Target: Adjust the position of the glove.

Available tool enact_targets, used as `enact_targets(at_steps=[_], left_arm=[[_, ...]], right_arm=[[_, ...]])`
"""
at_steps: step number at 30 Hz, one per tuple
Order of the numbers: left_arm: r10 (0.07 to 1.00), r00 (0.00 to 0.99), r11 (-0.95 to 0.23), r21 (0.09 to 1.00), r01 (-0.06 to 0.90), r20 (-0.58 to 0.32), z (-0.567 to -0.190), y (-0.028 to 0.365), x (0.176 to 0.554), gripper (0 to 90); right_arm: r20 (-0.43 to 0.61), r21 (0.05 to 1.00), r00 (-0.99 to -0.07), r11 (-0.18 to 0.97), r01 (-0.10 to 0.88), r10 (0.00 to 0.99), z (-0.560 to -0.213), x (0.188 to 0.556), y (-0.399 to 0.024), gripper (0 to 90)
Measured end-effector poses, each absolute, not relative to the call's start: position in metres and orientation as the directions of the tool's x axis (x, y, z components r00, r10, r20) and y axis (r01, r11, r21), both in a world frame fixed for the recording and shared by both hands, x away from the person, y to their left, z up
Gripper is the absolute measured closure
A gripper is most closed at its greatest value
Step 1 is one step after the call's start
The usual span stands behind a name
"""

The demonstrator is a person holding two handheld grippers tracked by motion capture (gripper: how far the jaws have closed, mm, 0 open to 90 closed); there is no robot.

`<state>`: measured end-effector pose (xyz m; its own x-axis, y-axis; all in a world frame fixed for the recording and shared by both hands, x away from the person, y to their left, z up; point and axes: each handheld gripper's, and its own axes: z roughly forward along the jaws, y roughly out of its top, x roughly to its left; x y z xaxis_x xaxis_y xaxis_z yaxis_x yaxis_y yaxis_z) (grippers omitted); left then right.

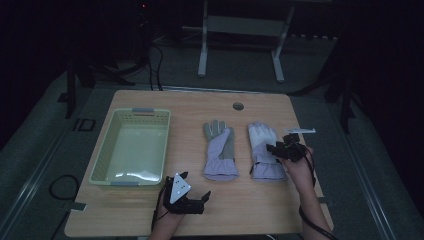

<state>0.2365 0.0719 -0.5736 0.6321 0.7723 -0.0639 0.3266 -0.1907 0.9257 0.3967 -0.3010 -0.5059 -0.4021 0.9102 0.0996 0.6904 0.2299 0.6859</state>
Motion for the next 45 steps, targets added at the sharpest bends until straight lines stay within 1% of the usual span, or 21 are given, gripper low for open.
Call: enact_targets(at_steps=[1,5,7,9,11,13,14,15,17,20,22,24,25,29,32,37,41,45], left_arm=[[0.772,0.632,-0.191,0.926,0.327,-0.063,-0.574,0.072,0.237,0.5],[0.772,0.632,-0.190,0.925,0.330,-0.066,-0.574,0.072,0.237,0.5],[0.772,0.632,-0.190,0.925,0.329,-0.066,-0.574,0.072,0.237,0.5],[0.773,0.631,-0.190,0.925,0.329,-0.067,-0.574,0.072,0.237,0.5],[0.772,0.632,-0.191,0.925,0.329,-0.066,-0.574,0.072,0.237,0.5],[0.772,0.632,-0.193,0.925,0.329,-0.064,-0.574,0.072,0.237,0.5],[0.772,0.633,-0.195,0.925,0.326,-0.061,-0.574,0.072,0.237,0.5],[0.771,0.633,-0.193,0.926,0.325,-0.062,-0.574,0.072,0.237,0.5],[0.772,0.632,-0.193,0.925,0.327,-0.062,-0.574,0.071,0.237,0.5],[0.772,0.632,-0.193,0.925,0.328,-0.063,-0.574,0.071,0.237,0.5],[0.772,0.633,-0.194,0.924,0.329,-0.063,-0.574,0.071,0.237,0.5],[0.772,0.633,-0.196,0.924,0.329,-0.061,-0.574,0.071,0.237,0.5],[0.772,0.633,-0.197,0.924,0.329,-0.061,-0.574,0.071,0.237,0.5],[0.772,0.633,-0.198,0.924,0.328,-0.060,-0.574,0.071,0.237,0.5],[0.773,0.632,-0.196,0.924,0.328,-0.061,-0.574,0.071,0.237,0.5],[0.772,0.632,-0.194,0.924,0.330,-0.064,-0.574,0.072,0.237,0.5],[0.772,0.632,-0.194,0.924,0.330,-0.063,-0.574,0.071,0.237,0.5],[0.773,0.632,-0.195,0.924,0.330,-0.062,-0.574,0.071,0.237,0.5]], right_arm=[[0.100,0.686,-0.402,0.230,0.690,0.910,-0.506,0.397,-0.301,49.8],[0.064,0.682,-0.465,0.302,0.666,0.883,-0.509,0.399,-0.303,51.3],[0.071,0.686,-0.484,0.310,0.659,0.872,-0.512,0.400,-0.302,51.0],[0.056,0.675,-0.494,0.332,0.659,0.868,-0.518,0.402,-0.301,49.4],[0.028,0.660,-0.499,0.359,0.660,0.866,-0.525,0.403,-0.300,50.6],[-0.021,0.645,-0.517,0.406,0.647,0.856,-0.534,0.403,-0.298,47.8],[-0.025,0.656,-0.525,0.410,0.634,0.851,-0.538,0.402,-0.298,47.3],[-0.007,0.666,-0.521,0.393,0.634,0.854,-0.540,0.401,-0.300,46.4],[0.016,0.677,-0.529,0.380,0.630,0.849,-0.542,0.401,-0.303,40.7],[0.036,0.686,-0.533,0.367,0.628,0.845,-0.545,0.399,-0.303,40.3],[0.060,0.682,-0.532,0.354,0.640,0.845,-0.545,0.400,-0.305,45.9],[0.103,0.676,-0.534,0.335,0.656,0.839,-0.545,0.401,-0.307,58.3],[0.112,0.673,-0.534,0.332,0.661,0.838,-0.545,0.401,-0.307,61.6],[0.136,0.656,-0.520,0.316,0.685,0.844,-0.543,0.401,-0.307,66.4],[0.157,0.645,-0.497,0.292,0.706,0.854,-0.541,0.401,-0.306,72.8],[0.183,0.632,-0.472,0.264,0.728,0.863,-0.533,0.399,-0.306,77.6],[0.174,0.635,-0.459,0.256,0.728,0.871,-0.522,0.397,-0.307,78.6],[0.177,0.663,-0.445,0.229,0.713,0.878,-0.504,0.394,-0.311,79.0]])
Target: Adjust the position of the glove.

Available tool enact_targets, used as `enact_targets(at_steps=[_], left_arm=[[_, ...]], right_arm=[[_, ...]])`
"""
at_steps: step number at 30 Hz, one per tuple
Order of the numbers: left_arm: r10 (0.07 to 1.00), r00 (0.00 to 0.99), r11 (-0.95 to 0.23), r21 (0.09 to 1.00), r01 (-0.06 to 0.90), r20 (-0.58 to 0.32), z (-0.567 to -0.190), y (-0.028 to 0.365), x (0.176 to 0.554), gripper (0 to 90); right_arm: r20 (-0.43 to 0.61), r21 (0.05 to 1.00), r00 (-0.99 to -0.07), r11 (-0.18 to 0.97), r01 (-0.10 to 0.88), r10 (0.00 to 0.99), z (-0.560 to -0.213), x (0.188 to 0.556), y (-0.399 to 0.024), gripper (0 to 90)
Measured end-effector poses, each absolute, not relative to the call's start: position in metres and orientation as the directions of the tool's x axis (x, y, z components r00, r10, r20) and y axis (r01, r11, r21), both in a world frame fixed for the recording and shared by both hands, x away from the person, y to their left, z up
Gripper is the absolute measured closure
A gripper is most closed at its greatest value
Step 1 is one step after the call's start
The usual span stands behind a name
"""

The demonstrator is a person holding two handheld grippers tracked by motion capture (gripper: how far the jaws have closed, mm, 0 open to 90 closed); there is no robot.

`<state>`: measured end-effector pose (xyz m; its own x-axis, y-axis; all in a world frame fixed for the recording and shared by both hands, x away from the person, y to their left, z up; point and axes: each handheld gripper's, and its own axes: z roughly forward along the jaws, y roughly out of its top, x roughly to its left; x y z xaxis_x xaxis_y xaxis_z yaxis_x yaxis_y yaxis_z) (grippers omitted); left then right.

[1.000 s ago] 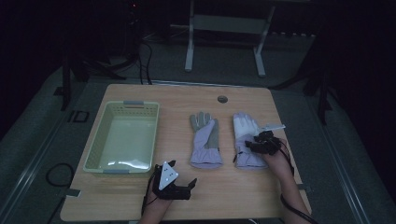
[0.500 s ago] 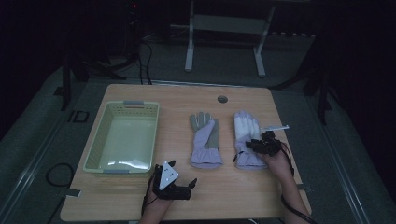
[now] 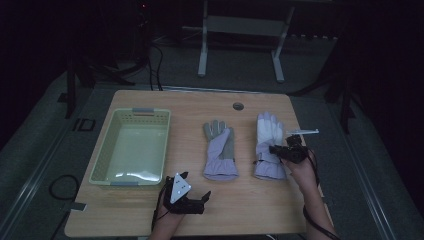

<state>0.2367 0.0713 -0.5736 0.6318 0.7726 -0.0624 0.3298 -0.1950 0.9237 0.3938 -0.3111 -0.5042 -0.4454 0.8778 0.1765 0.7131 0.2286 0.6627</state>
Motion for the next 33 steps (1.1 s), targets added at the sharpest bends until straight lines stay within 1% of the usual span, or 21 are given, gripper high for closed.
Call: enact_targets(at_steps=[4,11,14,18,20,23,29,33], left_arm=[[0.773,0.632,-0.197,0.923,0.329,-0.060,-0.574,0.071,0.237,0.5],[0.772,0.632,-0.195,0.925,0.327,-0.061,-0.574,0.072,0.237,0.5],[0.772,0.633,-0.194,0.925,0.327,-0.061,-0.574,0.072,0.236,0.5],[0.771,0.634,-0.195,0.925,0.326,-0.061,-0.574,0.072,0.236,0.5],[0.771,0.634,-0.196,0.925,0.326,-0.061,-0.574,0.072,0.236,0.5],[0.771,0.634,-0.195,0.925,0.327,-0.062,-0.574,0.072,0.237,0.5],[0.770,0.635,-0.198,0.924,0.326,-0.059,-0.574,0.071,0.236,0.5],[0.770,0.635,-0.196,0.925,0.326,-0.061,-0.574,0.072,0.237,0.5]], right_arm=[[0.175,0.684,-0.447,0.218,0.696,0.877,-0.486,0.392,-0.311,79.0],[0.123,0.728,-0.457,0.233,0.644,0.881,-0.456,0.387,-0.303,78.9],[0.133,0.745,-0.457,0.216,0.632,0.880,-0.443,0.384,-0.297,78.9],[0.104,0.758,-0.463,0.231,0.610,0.880,-0.429,0.381,-0.287,78.7],[0.067,0.765,-0.475,0.260,0.589,0.878,-0.422,0.380,-0.278,78.7],[0.043,0.768,-0.485,0.281,0.575,0.874,-0.415,0.379,-0.267,78.8],[0.035,0.781,-0.516,0.299,0.549,0.856,-0.406,0.376,-0.243,78.8],[0.064,0.787,-0.537,0.288,0.545,0.841,-0.404,0.374,-0.226,78.8]])
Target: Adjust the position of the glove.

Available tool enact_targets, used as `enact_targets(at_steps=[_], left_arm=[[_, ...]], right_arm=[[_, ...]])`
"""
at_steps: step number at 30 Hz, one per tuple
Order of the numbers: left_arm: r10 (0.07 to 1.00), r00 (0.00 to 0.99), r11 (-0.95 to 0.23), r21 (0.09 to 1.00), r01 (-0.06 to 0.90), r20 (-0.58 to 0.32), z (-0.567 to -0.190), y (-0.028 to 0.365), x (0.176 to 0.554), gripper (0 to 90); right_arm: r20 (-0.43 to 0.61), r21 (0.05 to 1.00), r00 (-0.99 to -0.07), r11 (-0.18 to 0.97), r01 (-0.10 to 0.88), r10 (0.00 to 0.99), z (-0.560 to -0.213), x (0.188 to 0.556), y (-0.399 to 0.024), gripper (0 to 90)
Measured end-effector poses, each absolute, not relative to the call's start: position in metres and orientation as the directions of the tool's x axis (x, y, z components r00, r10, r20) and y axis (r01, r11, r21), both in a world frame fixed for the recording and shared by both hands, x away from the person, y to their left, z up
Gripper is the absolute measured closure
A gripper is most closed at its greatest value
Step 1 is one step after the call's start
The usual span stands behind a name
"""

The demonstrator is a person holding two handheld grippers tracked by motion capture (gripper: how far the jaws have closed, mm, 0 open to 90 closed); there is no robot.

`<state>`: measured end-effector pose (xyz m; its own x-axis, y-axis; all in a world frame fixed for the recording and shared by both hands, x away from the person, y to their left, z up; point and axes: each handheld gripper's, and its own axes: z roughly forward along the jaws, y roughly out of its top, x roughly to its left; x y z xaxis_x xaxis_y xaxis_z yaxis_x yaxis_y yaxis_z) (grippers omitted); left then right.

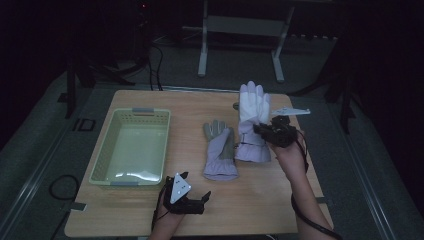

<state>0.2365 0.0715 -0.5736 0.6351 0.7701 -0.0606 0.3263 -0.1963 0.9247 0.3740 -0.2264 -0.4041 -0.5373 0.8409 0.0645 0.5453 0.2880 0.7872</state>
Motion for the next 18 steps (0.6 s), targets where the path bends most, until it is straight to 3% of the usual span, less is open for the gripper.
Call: enact_targets(at_steps=[18], left_arm=[[0.768,0.638,-0.199,0.925,0.323,-0.058,-0.574,0.071,0.236,0.5]], right_arm=[[0.122,0.751,-0.577,0.306,0.586,0.807,-0.427,0.368,-0.151,78.5]])
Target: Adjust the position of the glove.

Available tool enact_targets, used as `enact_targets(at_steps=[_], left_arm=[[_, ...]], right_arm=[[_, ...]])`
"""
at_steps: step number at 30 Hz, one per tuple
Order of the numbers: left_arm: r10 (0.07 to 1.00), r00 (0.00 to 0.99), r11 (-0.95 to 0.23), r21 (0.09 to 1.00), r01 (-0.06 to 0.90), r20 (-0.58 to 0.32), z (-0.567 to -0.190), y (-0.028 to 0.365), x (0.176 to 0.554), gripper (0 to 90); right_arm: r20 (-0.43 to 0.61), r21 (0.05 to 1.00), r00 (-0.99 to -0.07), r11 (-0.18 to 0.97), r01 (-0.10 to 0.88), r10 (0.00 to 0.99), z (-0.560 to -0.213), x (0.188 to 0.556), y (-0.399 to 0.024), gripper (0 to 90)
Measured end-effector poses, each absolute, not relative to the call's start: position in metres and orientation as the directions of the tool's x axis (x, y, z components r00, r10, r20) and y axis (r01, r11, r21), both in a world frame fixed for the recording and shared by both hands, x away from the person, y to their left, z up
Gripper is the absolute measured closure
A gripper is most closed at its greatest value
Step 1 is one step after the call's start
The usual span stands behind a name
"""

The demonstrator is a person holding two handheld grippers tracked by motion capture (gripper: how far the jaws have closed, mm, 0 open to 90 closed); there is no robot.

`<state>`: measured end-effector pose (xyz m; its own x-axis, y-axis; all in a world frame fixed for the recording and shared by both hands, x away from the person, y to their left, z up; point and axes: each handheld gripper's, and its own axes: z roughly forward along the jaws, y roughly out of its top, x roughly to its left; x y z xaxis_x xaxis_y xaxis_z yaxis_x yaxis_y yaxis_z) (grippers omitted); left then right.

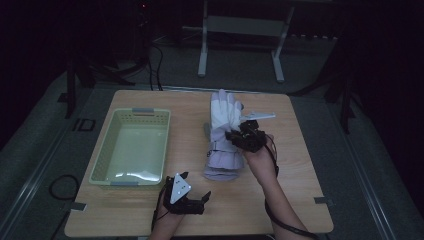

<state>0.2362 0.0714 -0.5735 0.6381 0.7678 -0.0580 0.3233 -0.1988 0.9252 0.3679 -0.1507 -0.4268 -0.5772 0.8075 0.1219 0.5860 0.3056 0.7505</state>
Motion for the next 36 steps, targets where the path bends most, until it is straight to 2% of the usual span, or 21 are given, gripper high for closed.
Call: enact_targets(at_steps=[9,15,23,36], left_arm=[[0.766,0.639,-0.197,0.926,0.322,-0.060,-0.574,0.071,0.236,0.5],[0.767,0.639,-0.200,0.925,0.324,-0.058,-0.574,0.072,0.236,0.5],[0.766,0.640,-0.199,0.925,0.323,-0.058,-0.574,0.071,0.236,0.5],[0.767,0.639,-0.198,0.925,0.323,-0.059,-0.574,0.071,0.237,0.5]], right_arm=[[0.119,0.697,-0.545,0.321,0.642,0.830,-0.455,0.378,-0.139,78.4],[0.164,0.648,-0.526,0.311,0.696,0.834,-0.476,0.389,-0.139,78.2],[0.136,0.610,-0.507,0.331,0.720,0.851,-0.500,0.394,-0.137,77.5],[0.116,0.577,-0.581,0.422,0.699,0.805,-0.504,0.388,-0.140,74.4]])
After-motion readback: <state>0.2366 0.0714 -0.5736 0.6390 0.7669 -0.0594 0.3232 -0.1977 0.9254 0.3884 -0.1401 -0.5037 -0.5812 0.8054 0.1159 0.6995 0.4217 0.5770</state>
